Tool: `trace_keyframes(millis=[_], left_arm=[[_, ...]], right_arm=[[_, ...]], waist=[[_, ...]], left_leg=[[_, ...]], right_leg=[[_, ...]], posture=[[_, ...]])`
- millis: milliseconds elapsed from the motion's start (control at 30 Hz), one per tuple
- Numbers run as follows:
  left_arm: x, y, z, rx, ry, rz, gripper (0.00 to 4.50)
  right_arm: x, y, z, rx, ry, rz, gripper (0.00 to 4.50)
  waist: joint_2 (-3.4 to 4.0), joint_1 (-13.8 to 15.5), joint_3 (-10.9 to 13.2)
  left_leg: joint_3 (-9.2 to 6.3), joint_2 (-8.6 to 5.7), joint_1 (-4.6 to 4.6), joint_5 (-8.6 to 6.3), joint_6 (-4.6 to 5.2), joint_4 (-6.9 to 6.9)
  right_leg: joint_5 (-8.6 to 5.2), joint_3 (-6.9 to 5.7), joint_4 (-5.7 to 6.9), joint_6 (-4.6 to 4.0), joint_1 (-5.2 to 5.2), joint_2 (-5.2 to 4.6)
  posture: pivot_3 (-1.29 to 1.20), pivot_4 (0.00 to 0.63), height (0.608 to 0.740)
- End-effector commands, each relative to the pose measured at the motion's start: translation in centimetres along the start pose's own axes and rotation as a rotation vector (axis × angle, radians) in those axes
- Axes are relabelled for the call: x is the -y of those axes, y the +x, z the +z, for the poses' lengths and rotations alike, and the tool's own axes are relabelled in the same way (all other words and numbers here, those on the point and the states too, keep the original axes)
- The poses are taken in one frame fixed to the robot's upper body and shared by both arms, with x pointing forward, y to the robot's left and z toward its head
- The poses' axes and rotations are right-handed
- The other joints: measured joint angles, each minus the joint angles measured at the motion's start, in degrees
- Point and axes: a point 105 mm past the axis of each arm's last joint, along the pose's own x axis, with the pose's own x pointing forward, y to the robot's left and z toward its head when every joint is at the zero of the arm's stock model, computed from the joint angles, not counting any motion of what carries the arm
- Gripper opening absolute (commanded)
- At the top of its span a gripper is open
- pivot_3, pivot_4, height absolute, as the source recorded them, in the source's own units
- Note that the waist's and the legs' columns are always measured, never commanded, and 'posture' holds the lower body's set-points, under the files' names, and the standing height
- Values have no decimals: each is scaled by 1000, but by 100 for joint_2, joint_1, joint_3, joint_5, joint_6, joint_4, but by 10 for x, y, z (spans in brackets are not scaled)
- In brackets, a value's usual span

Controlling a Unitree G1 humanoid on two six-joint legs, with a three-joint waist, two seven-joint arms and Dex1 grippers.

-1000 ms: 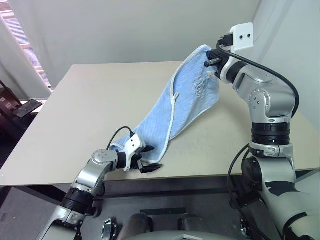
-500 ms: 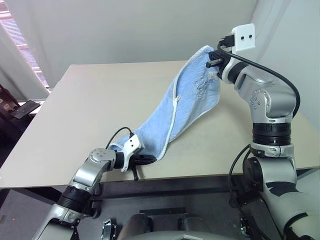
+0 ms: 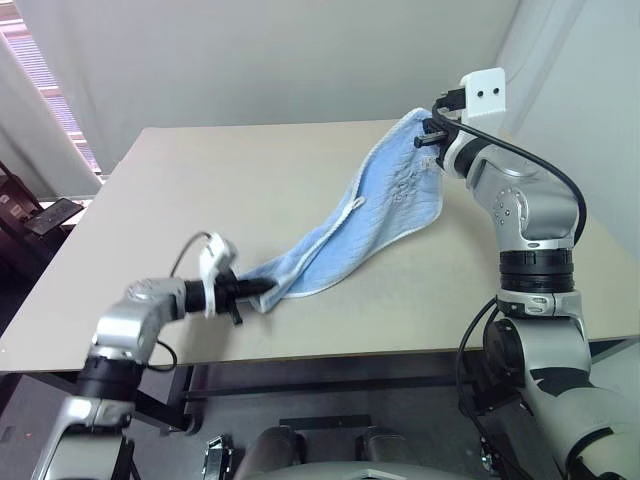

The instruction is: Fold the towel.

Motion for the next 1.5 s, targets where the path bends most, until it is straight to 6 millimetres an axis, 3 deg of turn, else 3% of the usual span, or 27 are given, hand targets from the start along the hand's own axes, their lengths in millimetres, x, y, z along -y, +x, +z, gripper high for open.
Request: trace_keyframes(millis=[33,167,367,533,633,767,867,1000,1167,1500], left_arm=[[-29,-22,53,198,-22,96,23],[-63,-37,100,324,0,204,23],[-101,-27,151,505,-23,421,23],[-99,-7,195,637,29,543,23],[-91,-6,208,682,127,535,23],[-83,4,182,566,201,396,23],[-80,1,153,486,230,289,23],[-79,-17,108,369,221,185,23],[-73,-47,81,312,205,113,23],[-39,-93,15,91,176,92,23]], right_arm=[[20,-3,14,65,-27,-79,0],[42,1,15,91,-61,-163,0],[64,18,15,144,-143,-275,0],[87,23,35,258,-151,-417,0],[86,21,39,323,-176,-398,0],[71,16,27,415,-168,-244,0],[60,6,0,421,-201,-145,0],[39,-22,-29,458,-171,-26,0],[14,-66,-48,430,-118,116,0],[13,-143,-106,208,-136,208,0]], waist=[[2,-8,-1],[-3,-12,-1],[-6,-9,1],[-16,-16,8],[-18,-36,8],[-20,-105,6],[-20,-166,6],[-20,-230,6],[-19,-261,7],[-19,-141,5]], left_leg=[[1,-1,0,0,0,1],[2,-4,1,1,1,1],[3,-6,0,4,-1,0],[3,-6,-2,4,-1,-4],[4,-5,-6,5,-3,-15],[6,-3,-8,21,-32,-30],[6,-4,-5,21,-31,-18],[4,-3,-4,4,0,-4],[-4,-2,-5,5,-1,11],[-5,3,26,1,-5,38]], right_leg=[[0,0,0,0,1,0],[1,-1,-1,2,2,3],[3,-3,1,5,0,4],[5,-2,3,10,-7,4],[7,-2,5,13,-17,4],[7,-2,5,15,-21,6],[8,-3,8,17,-11,6],[10,-2,15,20,-9,7],[9,-2,55,20,-20,7],[0,2,52,4,28,2]], posture=[[0,0,736],[0,0,736],[0,0,736],[0,0,736],[0,0,736],[0,0,736],[0,0,736],[0,0,736],[0,0,736],[0,0,736]])
